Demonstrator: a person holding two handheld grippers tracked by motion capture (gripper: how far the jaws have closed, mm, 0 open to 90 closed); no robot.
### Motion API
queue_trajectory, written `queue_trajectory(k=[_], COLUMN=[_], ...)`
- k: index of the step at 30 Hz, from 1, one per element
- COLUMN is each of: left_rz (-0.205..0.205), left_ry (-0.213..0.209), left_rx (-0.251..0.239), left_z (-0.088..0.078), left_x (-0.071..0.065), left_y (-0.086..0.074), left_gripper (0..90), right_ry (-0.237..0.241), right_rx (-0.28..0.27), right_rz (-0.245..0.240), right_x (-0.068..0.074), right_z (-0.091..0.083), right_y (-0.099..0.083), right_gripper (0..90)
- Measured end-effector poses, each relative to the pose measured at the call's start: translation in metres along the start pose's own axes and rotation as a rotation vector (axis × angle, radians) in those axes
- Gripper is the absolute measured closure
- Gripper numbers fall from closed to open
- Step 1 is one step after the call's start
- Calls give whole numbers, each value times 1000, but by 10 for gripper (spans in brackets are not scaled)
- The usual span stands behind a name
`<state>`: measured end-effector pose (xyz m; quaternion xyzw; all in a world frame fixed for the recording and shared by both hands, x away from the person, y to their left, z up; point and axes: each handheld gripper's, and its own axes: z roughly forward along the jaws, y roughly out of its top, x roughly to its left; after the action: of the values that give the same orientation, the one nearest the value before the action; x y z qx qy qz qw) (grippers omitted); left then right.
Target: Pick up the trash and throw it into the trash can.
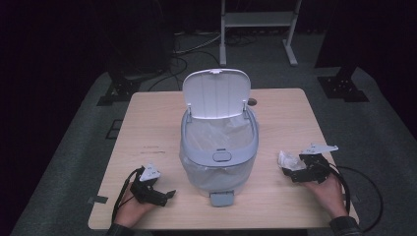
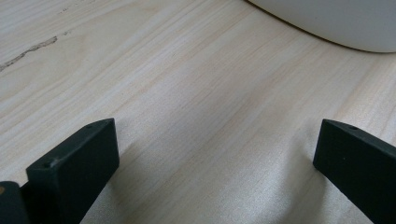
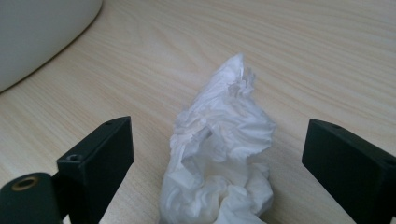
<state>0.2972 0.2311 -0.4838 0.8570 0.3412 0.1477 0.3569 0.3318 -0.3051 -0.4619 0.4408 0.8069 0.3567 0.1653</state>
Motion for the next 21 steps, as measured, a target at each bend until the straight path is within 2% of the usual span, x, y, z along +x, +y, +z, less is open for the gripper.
queue_trajectory(k=[9,18,21], left_rz=[1,0,0], left_ry=[0,1,1], left_rx=[-1,-2,-2], left_z=[0,1,1], left_x=[0,0,0], left_y=[0,0,0], left_gripper=[0,0,0], right_ry=[20,32,25], right_rx=[35,54,65], right_rz=[-12,-20,-40], right_x=[0,-1,1], right_z=[4,5,7], right_y=[-2,-3,-4], right_gripper=[159,321,383])
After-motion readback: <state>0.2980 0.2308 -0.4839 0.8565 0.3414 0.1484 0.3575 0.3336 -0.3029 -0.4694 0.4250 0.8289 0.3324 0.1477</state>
